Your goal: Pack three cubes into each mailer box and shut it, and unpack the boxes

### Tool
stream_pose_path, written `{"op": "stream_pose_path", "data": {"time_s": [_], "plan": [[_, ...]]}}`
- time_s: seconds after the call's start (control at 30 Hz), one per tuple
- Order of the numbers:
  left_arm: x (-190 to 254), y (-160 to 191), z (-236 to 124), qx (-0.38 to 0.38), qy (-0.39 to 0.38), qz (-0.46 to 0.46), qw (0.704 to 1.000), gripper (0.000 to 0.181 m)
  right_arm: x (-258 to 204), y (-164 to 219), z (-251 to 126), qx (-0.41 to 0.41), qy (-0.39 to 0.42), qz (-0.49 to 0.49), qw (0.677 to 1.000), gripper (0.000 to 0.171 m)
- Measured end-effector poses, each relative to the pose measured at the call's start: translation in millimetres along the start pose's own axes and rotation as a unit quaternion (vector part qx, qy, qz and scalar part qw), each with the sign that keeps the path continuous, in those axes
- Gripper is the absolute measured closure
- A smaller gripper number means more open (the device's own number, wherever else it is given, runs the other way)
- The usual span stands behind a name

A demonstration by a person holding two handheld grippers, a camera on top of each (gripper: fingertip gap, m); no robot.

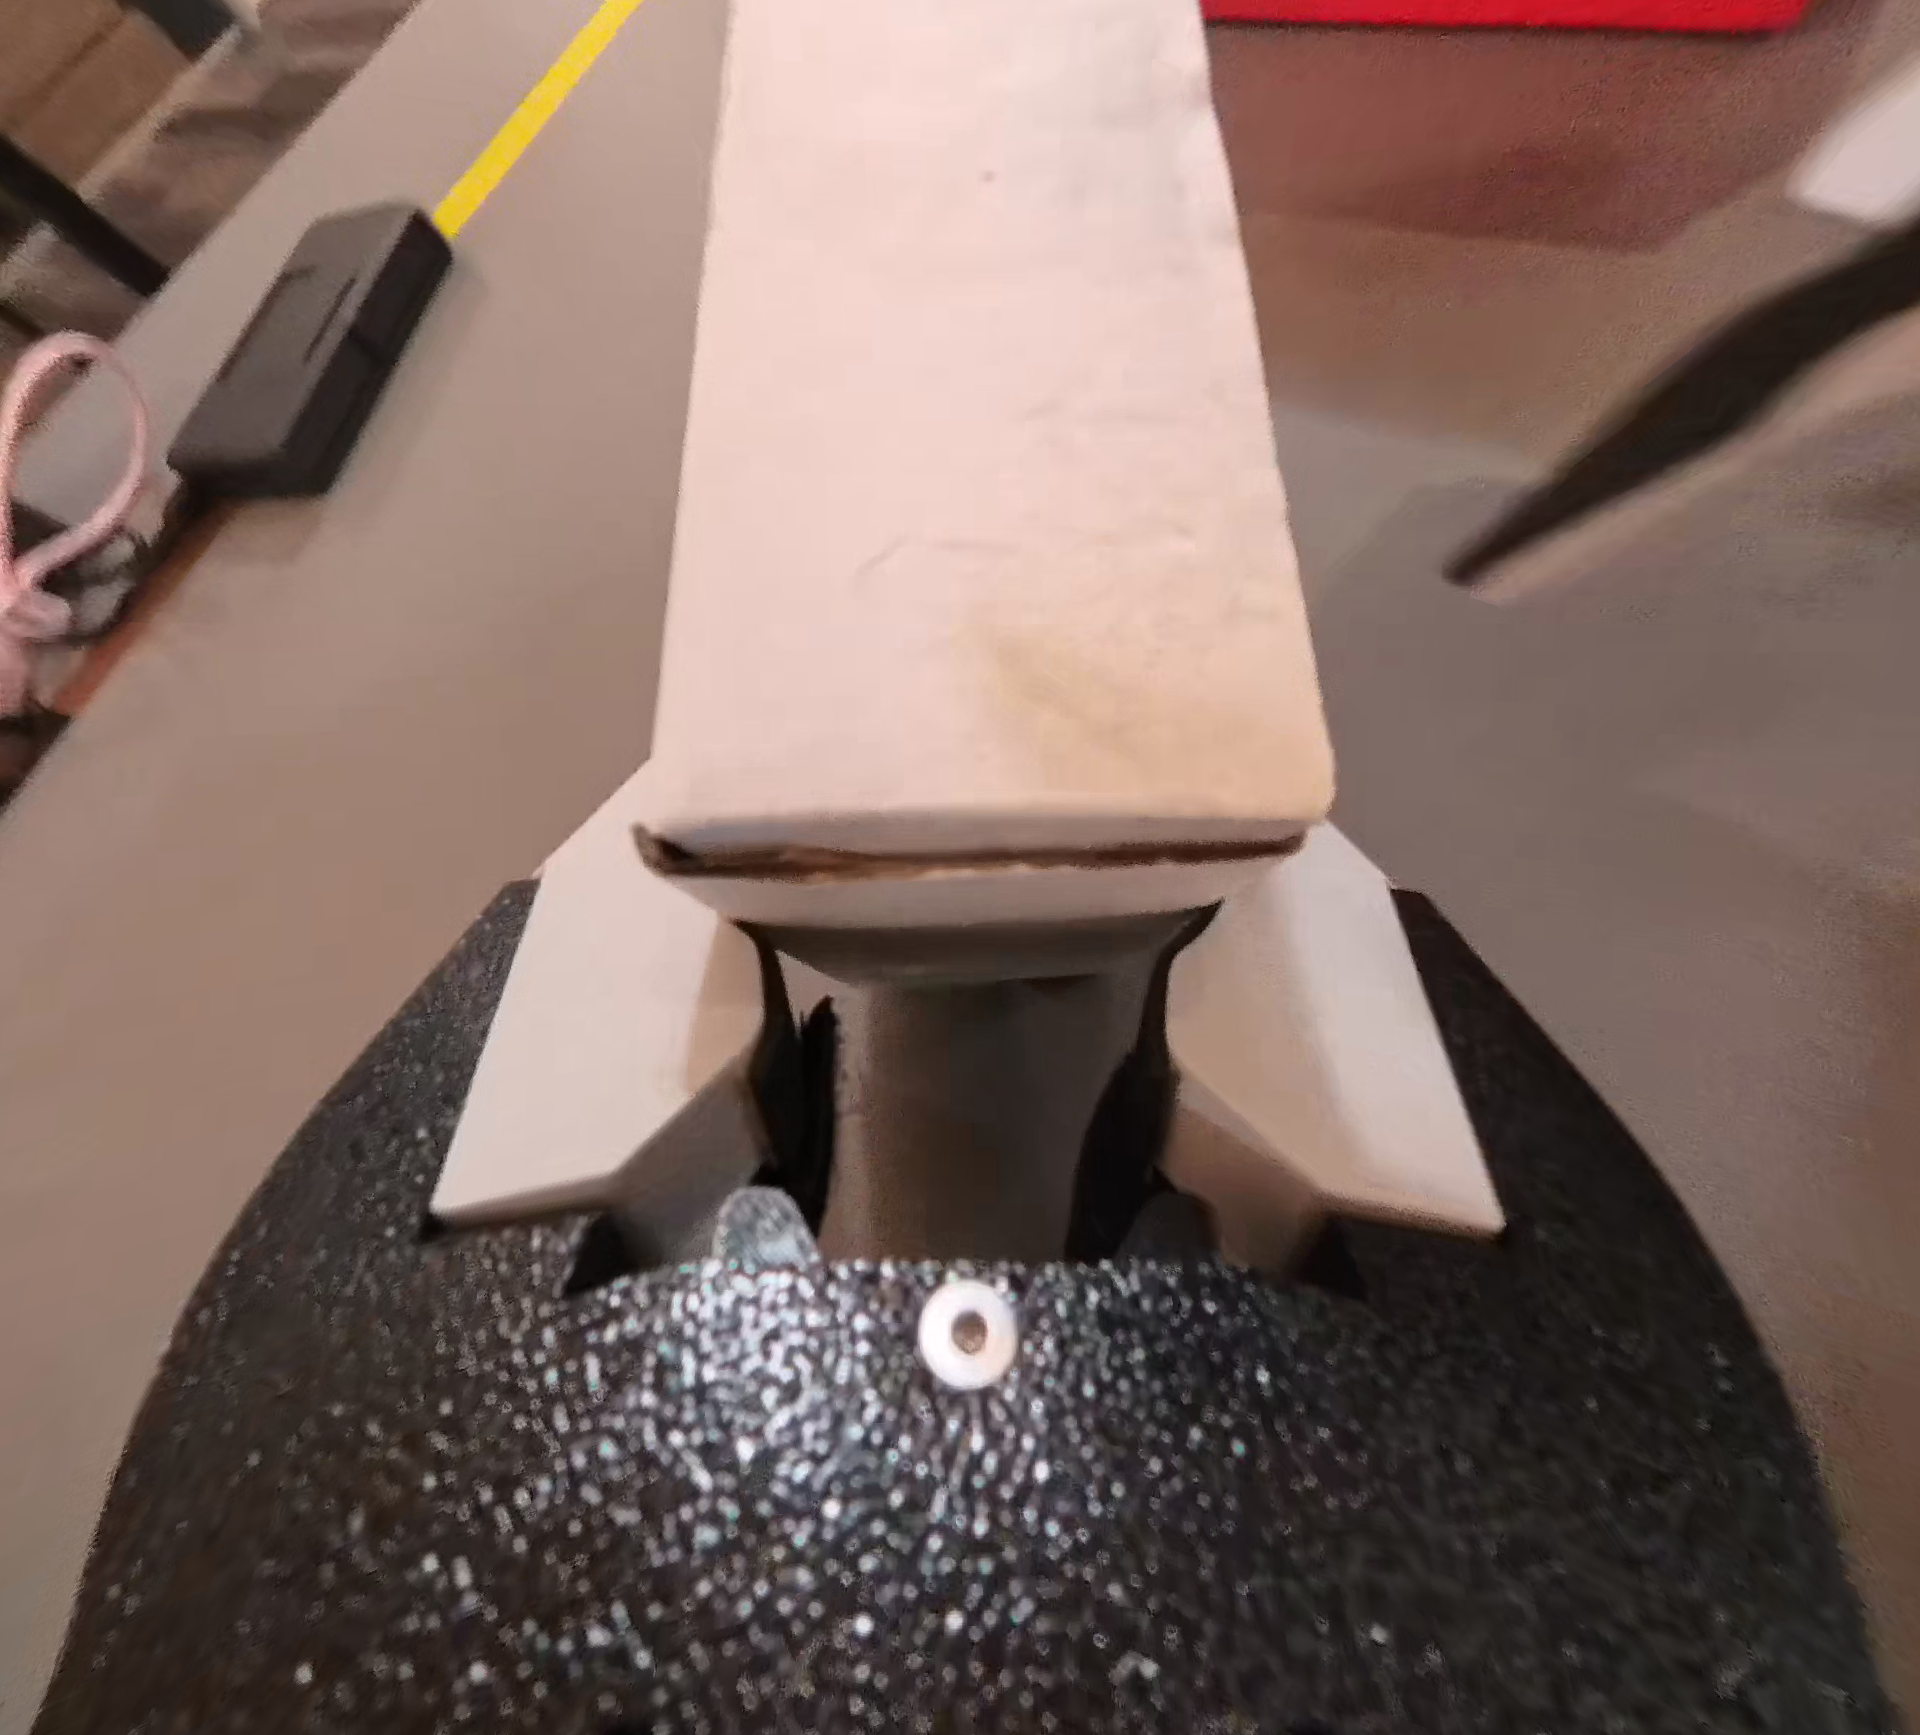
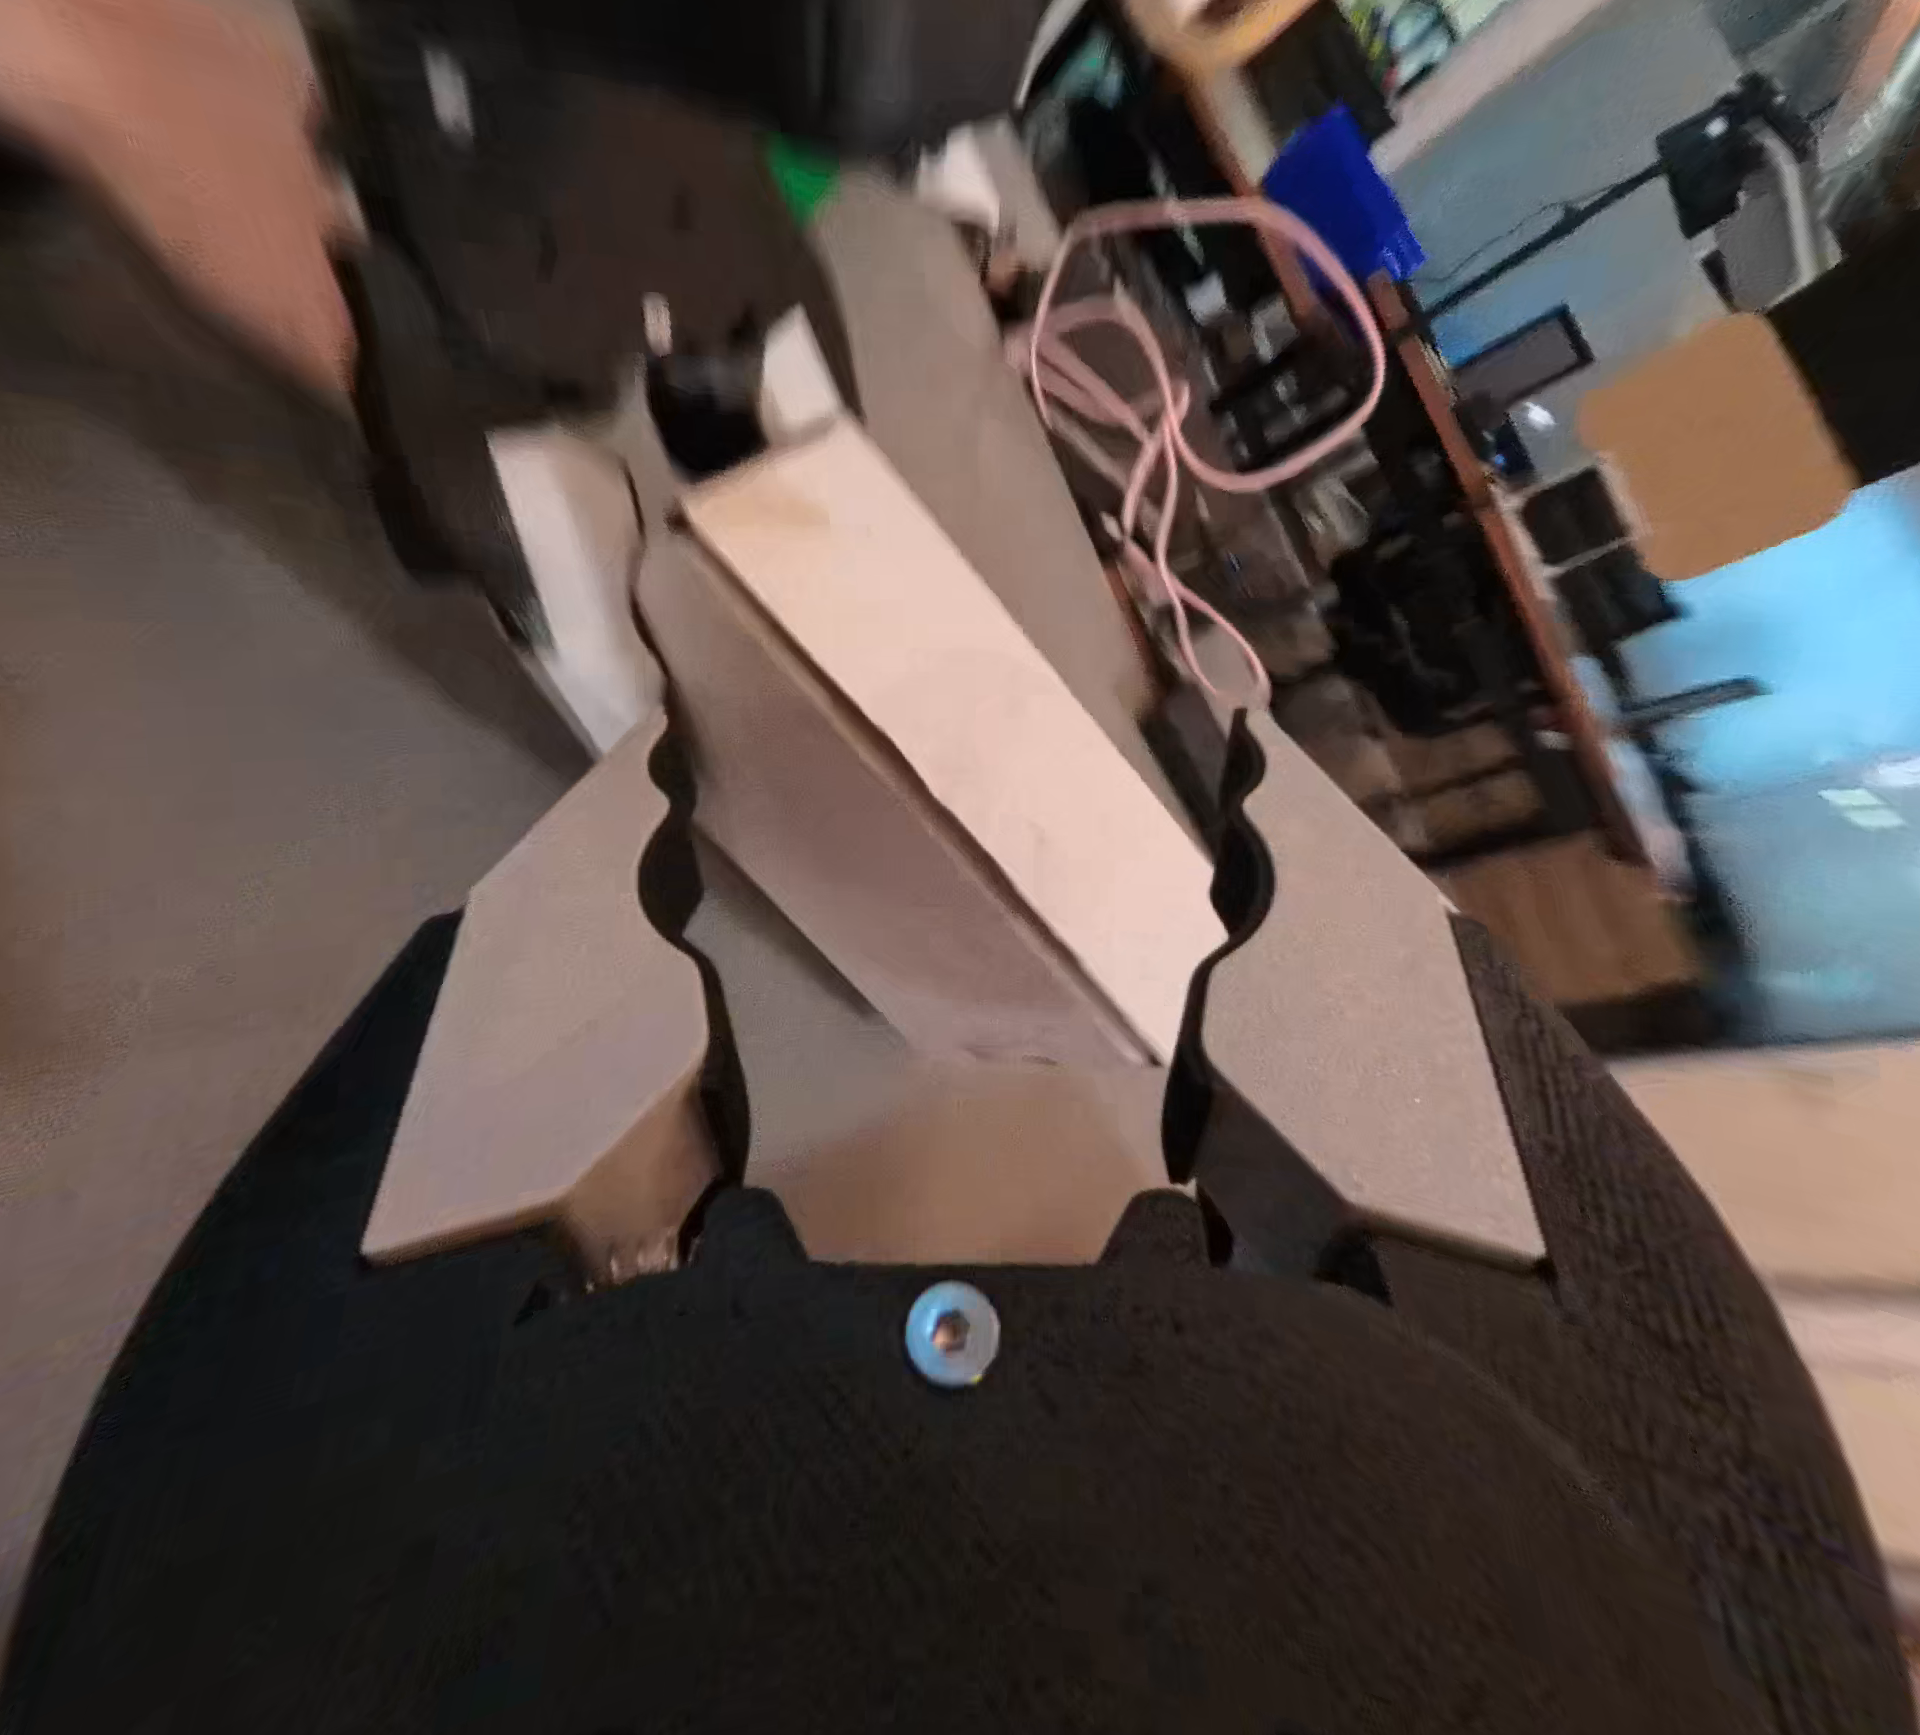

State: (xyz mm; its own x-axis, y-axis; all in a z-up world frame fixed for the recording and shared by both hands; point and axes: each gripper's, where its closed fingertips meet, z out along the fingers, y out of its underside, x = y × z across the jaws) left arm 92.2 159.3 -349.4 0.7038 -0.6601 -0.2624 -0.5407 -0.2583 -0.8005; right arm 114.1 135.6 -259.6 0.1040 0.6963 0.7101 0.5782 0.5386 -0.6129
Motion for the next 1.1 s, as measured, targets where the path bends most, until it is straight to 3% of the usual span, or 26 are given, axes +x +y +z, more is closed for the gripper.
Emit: {"op": "stream_pose_path", "data": {"time_s": [0.07, 0.17, 0.33, 0.47, 0.53, 0.63, 0.67, 0.8, 0.93, 1.1], "plan": [[6, -3, -2, 0.002, -0.009, 0.060, 0.998, 0.105, -3, 21, 4, -0.087, 0.003, -0.102, 0.991, 0.065], [16, -7, -3, 0.000, -0.042, 0.173, 0.984, 0.104, -20, 34, 8, -0.133, -0.041, -0.183, 0.973, 0.066], [25, -12, -6, 0.019, -0.091, 0.291, 0.952, 0.105, -38, 59, 2, -0.185, -0.081, -0.257, 0.945, 0.102], [36, -31, -18, 0.096, -0.111, 0.327, 0.933, 0.108, -29, 61, -5, -0.189, -0.047, -0.263, 0.945, 0.107], [38, -54, -34, 0.174, -0.136, 0.318, 0.922, 0.103, -20, 57, -13, -0.173, -0.024, -0.244, 0.954, 0.107], [31, -72, -51, 0.237, -0.150, 0.253, 0.926, 0.060, 4, 50, -35, -0.158, 0.035, -0.240, 0.957, 0.107], [27, -74, -55, 0.254, -0.145, 0.226, 0.929, 0.054, 15, 45, -46, -0.148, 0.057, -0.231, 0.960, 0.107], [9, -77, -68, 0.308, -0.145, 0.148, 0.929, 0.054, 81, 42, -107, -0.122, 0.159, -0.150, 0.968, 0.107], [-6, -71, -62, 0.306, -0.146, 0.095, 0.936, 0.060, 152, 103, -167, -0.209, 0.243, -0.114, 0.940, 0.107], [-2, -67, -52, 0.291, -0.131, 0.070, 0.945, 0.061, 174, 191, -175, -0.315, 0.206, -0.120, 0.919, 0.107]]}}
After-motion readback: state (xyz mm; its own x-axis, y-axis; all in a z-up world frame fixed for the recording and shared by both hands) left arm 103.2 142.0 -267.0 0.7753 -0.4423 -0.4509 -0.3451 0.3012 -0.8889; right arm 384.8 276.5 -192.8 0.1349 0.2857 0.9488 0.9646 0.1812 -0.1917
